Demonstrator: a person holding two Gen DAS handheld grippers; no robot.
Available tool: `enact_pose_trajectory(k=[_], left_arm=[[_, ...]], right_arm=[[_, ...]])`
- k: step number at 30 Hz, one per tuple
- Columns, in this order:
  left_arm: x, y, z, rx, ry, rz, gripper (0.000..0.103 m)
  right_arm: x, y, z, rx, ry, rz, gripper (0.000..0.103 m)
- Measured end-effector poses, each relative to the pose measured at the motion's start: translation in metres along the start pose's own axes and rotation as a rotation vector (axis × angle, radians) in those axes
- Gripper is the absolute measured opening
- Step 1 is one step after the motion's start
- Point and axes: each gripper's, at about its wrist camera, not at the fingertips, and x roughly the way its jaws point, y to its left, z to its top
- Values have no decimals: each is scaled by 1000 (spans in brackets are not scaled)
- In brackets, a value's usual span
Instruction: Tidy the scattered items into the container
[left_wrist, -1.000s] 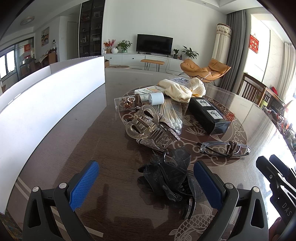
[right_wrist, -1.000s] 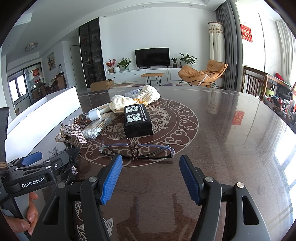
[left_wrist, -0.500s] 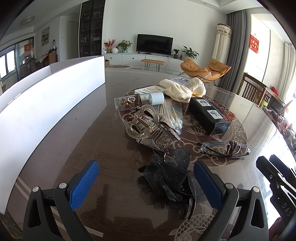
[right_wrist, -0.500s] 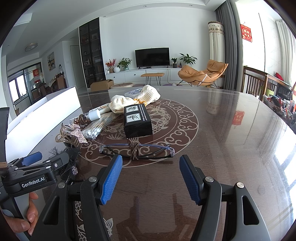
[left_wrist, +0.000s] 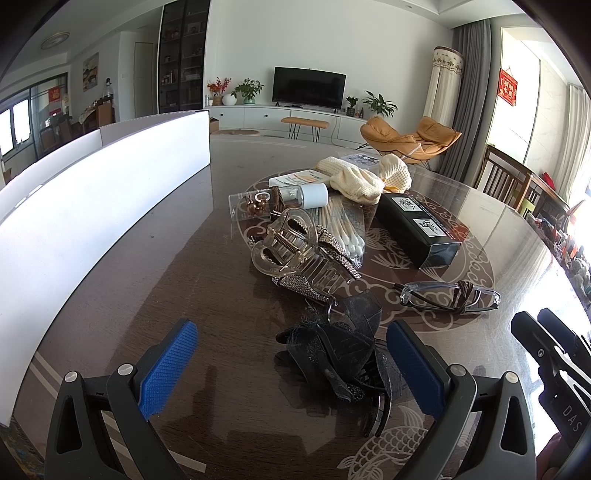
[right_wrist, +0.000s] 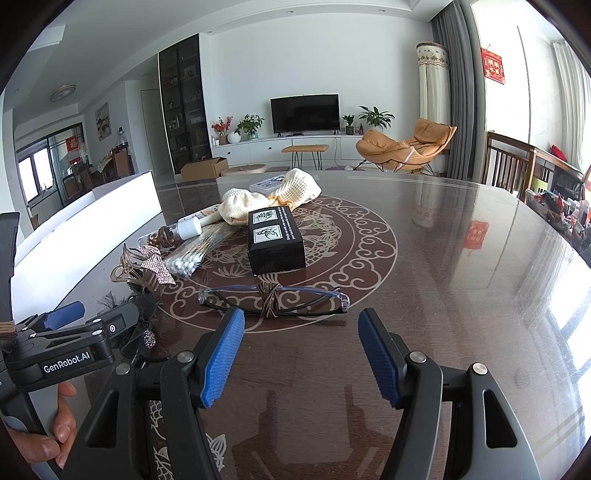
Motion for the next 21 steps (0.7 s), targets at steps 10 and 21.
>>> enact_pose_trajectory(k=[10, 21], left_arm=[[1, -1, 0, -2, 0, 0, 103], [1, -6, -2, -8, 0, -1, 103]], right_arm=[[0, 0, 0, 0, 0, 1, 65], [1, 0, 0, 2, 0, 1, 65]])
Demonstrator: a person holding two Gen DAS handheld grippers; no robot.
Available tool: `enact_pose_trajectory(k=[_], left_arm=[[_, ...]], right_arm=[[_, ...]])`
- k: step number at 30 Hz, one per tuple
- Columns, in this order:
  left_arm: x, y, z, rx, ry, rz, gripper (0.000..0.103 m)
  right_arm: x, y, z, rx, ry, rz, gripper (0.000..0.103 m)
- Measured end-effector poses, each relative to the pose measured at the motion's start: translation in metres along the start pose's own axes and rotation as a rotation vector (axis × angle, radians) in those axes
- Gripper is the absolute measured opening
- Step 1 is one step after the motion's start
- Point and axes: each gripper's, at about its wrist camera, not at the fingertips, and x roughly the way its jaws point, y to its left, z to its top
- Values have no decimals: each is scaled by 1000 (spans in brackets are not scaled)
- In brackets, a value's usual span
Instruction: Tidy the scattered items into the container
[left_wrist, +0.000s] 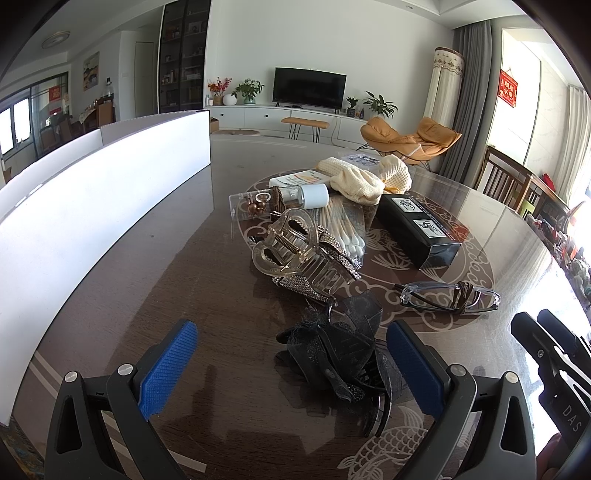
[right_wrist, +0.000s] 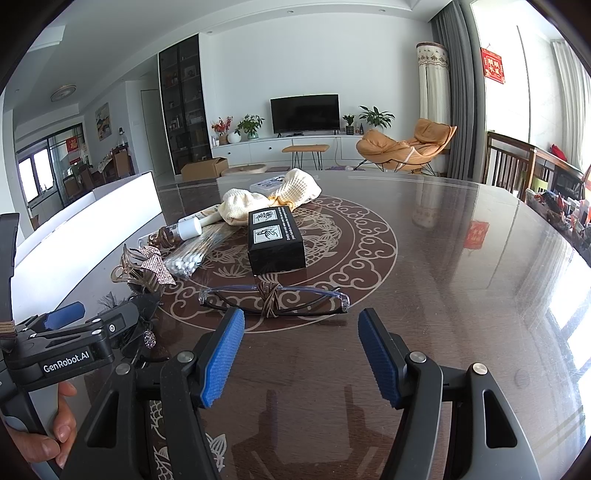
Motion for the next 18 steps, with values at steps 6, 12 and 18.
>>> enact_pose_trajectory(k=[6, 12, 18], left_arm=[[0, -4, -1, -6, 1, -1, 103], [0, -3, 0, -7, 0, -2, 103], [-1, -7, 0, -12, 0, -4, 103]], right_arm=[[0, 0, 0, 0, 0, 0, 65], [0, 0, 0, 0, 1, 0, 65], [0, 0, 0, 0, 1, 0, 65]])
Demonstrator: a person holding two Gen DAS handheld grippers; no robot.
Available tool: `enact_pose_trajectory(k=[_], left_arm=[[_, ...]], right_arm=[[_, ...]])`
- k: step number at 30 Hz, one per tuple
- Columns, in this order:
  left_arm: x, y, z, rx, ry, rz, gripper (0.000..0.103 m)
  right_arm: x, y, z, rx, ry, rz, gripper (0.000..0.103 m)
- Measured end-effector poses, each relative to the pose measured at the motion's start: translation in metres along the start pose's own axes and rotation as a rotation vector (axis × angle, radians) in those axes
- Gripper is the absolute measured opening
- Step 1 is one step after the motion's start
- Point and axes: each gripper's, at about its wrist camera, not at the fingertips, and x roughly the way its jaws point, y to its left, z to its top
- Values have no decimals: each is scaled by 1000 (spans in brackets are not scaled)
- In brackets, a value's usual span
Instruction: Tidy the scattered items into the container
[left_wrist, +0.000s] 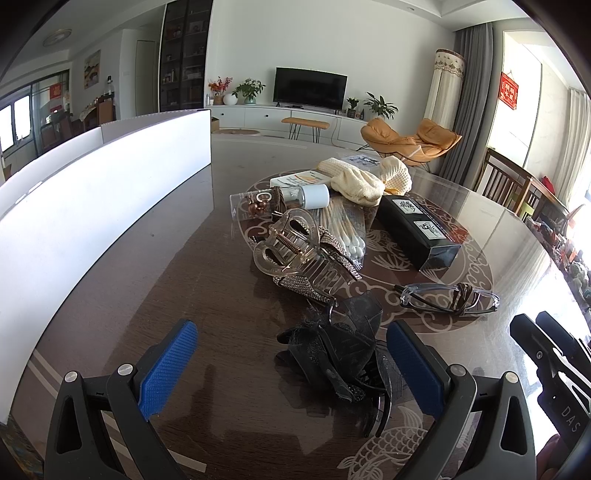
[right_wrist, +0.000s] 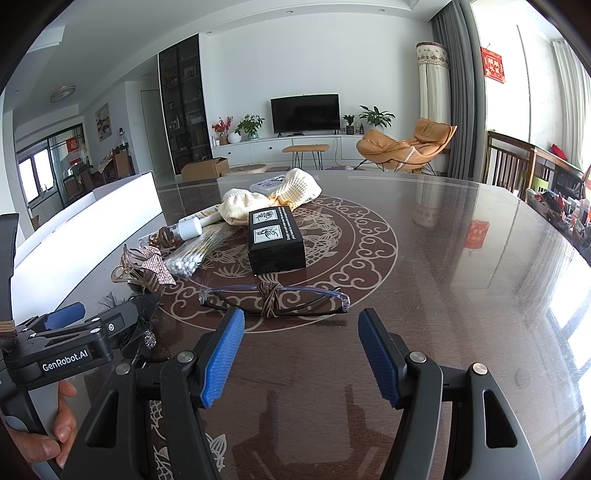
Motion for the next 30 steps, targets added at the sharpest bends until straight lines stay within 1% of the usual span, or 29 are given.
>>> enact_pose_trajectory(k=[30], left_arm=[[-2, 1, 2, -9, 0, -4, 103]], right_arm=[[0, -1, 0, 1, 0, 0, 65]])
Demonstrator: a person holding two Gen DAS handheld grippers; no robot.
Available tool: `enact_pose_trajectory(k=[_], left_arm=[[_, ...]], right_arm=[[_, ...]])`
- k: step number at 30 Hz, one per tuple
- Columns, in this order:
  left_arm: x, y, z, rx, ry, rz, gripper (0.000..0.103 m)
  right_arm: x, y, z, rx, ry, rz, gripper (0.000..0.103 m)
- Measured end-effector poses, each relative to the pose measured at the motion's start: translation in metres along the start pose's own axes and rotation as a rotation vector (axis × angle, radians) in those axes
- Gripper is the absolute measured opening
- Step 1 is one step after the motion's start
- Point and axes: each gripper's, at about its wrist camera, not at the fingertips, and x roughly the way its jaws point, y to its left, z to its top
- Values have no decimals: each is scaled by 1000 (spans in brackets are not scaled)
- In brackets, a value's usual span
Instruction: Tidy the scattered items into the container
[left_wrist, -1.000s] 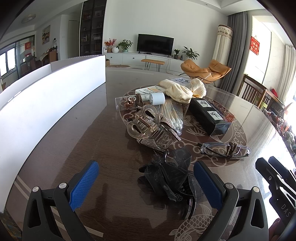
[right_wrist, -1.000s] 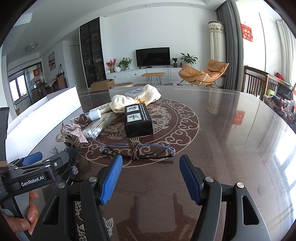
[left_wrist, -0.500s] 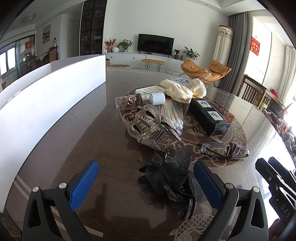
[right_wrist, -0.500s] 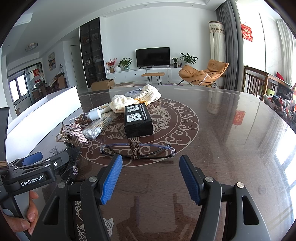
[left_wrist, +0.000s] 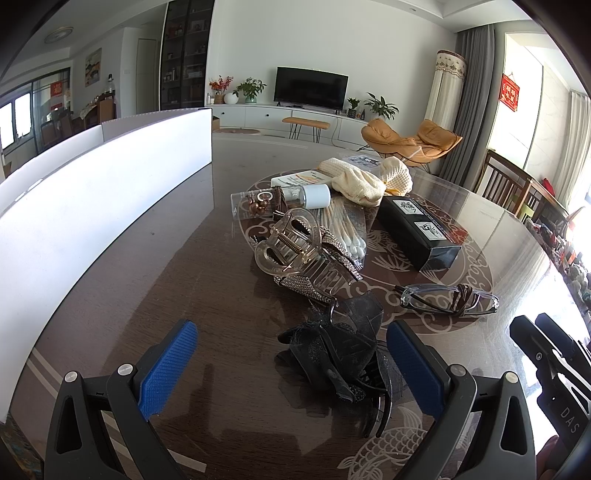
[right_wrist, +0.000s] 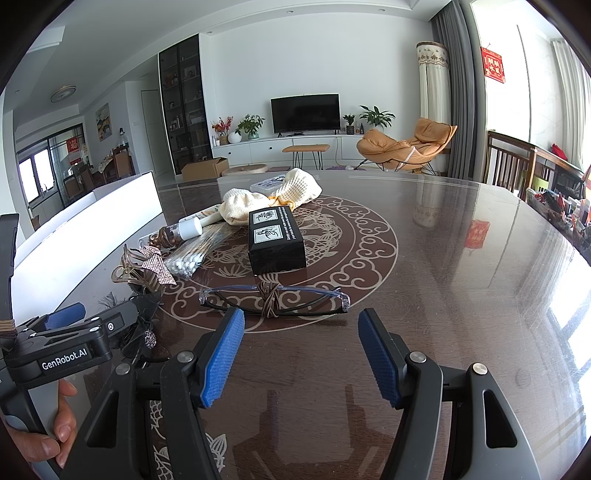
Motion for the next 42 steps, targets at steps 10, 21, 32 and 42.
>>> enact_pose_trajectory(k=[10, 21, 32, 42], left_arm=[[-1, 3, 0, -1, 0, -1, 103], [1, 4, 0, -5, 1, -3, 103], [4, 6, 0, -9, 3, -5, 103], [4, 6, 0, -10, 3, -5, 103]], right_arm=[[0, 0, 0, 0, 1, 0, 65], [0, 0, 0, 0, 1, 0, 65], [0, 0, -1, 0, 2, 0, 65], [0, 1, -1, 1, 1, 0, 65]])
